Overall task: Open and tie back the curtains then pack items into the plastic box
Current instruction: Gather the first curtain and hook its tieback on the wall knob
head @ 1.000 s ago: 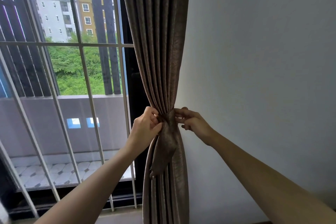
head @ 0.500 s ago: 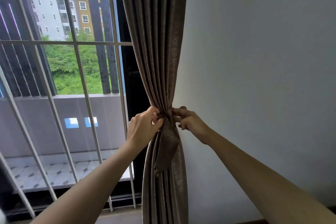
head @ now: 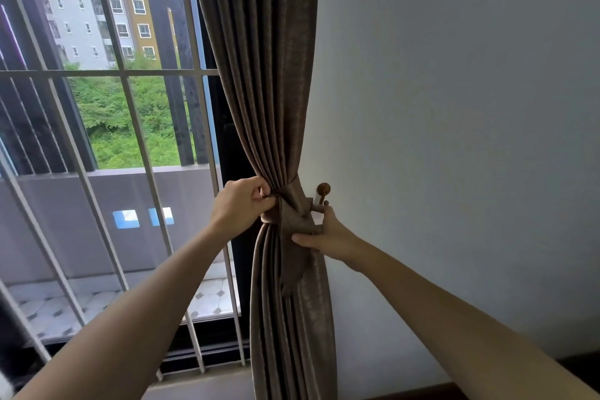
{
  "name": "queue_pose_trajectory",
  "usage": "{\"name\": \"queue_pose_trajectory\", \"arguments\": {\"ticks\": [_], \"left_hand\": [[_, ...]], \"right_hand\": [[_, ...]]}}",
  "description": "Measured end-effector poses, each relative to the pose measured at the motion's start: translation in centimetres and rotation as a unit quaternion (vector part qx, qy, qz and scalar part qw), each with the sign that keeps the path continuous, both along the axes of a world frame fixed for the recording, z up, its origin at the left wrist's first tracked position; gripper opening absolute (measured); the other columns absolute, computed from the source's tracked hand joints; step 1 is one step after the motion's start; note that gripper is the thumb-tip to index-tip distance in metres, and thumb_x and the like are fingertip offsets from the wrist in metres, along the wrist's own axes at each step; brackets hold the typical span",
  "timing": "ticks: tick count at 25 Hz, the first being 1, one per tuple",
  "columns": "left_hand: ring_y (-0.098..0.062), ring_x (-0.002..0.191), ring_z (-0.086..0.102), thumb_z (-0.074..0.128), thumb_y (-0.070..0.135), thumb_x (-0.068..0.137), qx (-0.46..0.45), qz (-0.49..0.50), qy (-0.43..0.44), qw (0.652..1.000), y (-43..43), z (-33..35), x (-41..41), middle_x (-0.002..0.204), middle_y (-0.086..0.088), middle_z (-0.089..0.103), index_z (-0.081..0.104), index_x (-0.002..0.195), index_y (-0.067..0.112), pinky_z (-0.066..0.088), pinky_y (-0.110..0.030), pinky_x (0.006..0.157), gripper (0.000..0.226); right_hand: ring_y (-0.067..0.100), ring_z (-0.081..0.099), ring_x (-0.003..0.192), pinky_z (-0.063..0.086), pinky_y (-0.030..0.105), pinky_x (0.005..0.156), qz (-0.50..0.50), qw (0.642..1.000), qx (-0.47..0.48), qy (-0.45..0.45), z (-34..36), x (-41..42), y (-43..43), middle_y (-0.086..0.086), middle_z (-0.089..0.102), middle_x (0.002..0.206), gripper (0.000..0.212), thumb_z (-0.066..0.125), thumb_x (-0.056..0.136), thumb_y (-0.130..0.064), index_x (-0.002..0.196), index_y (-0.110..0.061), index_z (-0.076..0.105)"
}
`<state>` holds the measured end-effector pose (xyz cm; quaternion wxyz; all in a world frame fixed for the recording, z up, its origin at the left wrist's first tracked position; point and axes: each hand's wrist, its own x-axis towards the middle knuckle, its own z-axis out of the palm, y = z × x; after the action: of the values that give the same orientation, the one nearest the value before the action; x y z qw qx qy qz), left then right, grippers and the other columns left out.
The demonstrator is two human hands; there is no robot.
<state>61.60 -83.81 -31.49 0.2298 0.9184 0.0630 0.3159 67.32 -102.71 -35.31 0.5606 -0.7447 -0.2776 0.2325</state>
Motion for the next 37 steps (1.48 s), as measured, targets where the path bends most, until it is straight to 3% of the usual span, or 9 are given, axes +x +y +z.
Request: {"name": "queue_pose_trajectory", "arguments": {"ticks": [5,9,12,16,21,26,29,33,37], "left_hand": [[-0.006,0.055,0.045,0.075,0.031,0.076,0.008,0.016,0.035,0.999,1.4,1.0,0.6,0.056,0.012,0.047,0.059,0.076,0.021,0.033,-0.026,0.053,0.019],[-0.006,0.055,0.044,0.075,0.034,0.075,-0.002,0.02,0.039,0.999,1.6,0.9,0.8,0.057,0.011,0.048,0.059,0.076,0.02,0.033,-0.026,0.053,0.022],[-0.007,0.055,0.046,0.075,0.035,0.076,-0.01,0.014,0.034,0.999,1.5,0.6,0.9,0.057,0.009,0.05,0.057,0.075,0.021,0.035,-0.026,0.053,0.023],[-0.006,0.055,0.046,0.075,0.035,0.076,0.004,0.016,0.031,0.999,1.4,0.5,0.8,0.055,0.01,0.048,0.057,0.075,0.02,0.033,-0.026,0.052,0.024],[-0.007,0.049,0.044,0.076,0.029,0.076,0.002,-0.015,0.047,0.999,2.0,0.7,0.8,0.05,0.009,0.046,0.054,0.07,0.023,0.03,-0.024,0.049,0.024],[-0.006,0.037,0.053,0.079,0.021,0.074,-0.061,-0.064,0.083,0.993,4.0,1.1,0.7,0.046,0.006,0.049,0.059,0.069,0.02,0.04,-0.024,0.047,0.02],[-0.008,0.041,0.056,0.079,0.019,0.074,-0.07,-0.07,0.096,0.99,4.5,1.3,0.9,0.048,0.002,0.051,0.062,0.071,0.015,0.039,-0.022,0.048,0.018],[-0.009,0.043,0.057,0.079,0.02,0.073,-0.069,-0.061,0.102,0.99,4.9,1.6,1.0,0.041,0.009,0.05,0.059,0.063,0.026,0.04,-0.024,0.05,0.023],[-0.007,0.043,0.056,0.079,0.019,0.073,-0.077,-0.063,0.103,0.99,5.1,1.5,1.1,0.041,0.01,0.05,0.057,0.057,0.035,0.04,-0.024,0.05,0.032]], "right_hand": [[0.016,0.066,0.085,0.053,0.032,0.073,0.038,0.939,0.207,0.271,0.3,0.8,-1.0,0.003,0.066,0.105,0.035,0.056,0.092,-0.012,0.123,-0.025,0.05],[0.014,0.063,0.063,0.056,0.028,0.067,0.032,0.882,0.32,0.345,0.7,2.1,-3.9,0.011,0.066,0.089,0.05,0.075,0.067,-0.002,0.114,-0.016,0.063],[0.025,0.069,0.078,0.06,0.033,0.074,-0.034,0.818,0.451,0.355,0.9,3.4,-4.9,0.02,0.065,0.095,0.061,0.087,0.045,0.006,0.101,-0.003,0.062],[0.035,0.062,0.108,0.052,0.039,0.094,-0.101,0.723,0.561,0.389,1.0,3.3,-4.3,0.024,0.059,0.111,0.024,0.054,0.076,0.0,0.099,0.0,0.06],[0.006,0.066,0.08,0.055,0.015,0.057,-0.229,0.82,0.412,0.325,-0.2,3.9,-0.9,0.0,0.066,0.095,0.013,0.049,0.098,-0.02,0.093,-0.014,0.059],[0.0,0.06,0.043,0.046,0.012,0.046,-0.242,0.853,0.297,0.355,-1.7,4.8,1.3,-0.002,0.066,0.08,0.009,0.056,0.095,-0.021,0.096,-0.015,0.061],[-0.001,0.059,0.051,0.045,0.014,0.045,-0.257,0.88,0.268,0.296,-2.1,4.9,2.0,-0.004,0.062,0.082,0.019,0.056,0.095,-0.024,0.113,-0.019,0.054],[0.007,0.056,0.069,0.039,0.022,0.059,-0.263,0.912,0.242,0.202,-2.5,5.5,1.9,-0.004,0.06,0.087,0.011,0.05,0.097,-0.03,0.105,-0.023,0.053],[0.015,0.059,0.081,0.051,0.026,0.071,-0.274,0.929,0.221,0.114,-3.4,6.9,1.9,0.007,0.062,0.1,0.02,0.059,0.093,-0.022,0.11,-0.014,0.058]]}}
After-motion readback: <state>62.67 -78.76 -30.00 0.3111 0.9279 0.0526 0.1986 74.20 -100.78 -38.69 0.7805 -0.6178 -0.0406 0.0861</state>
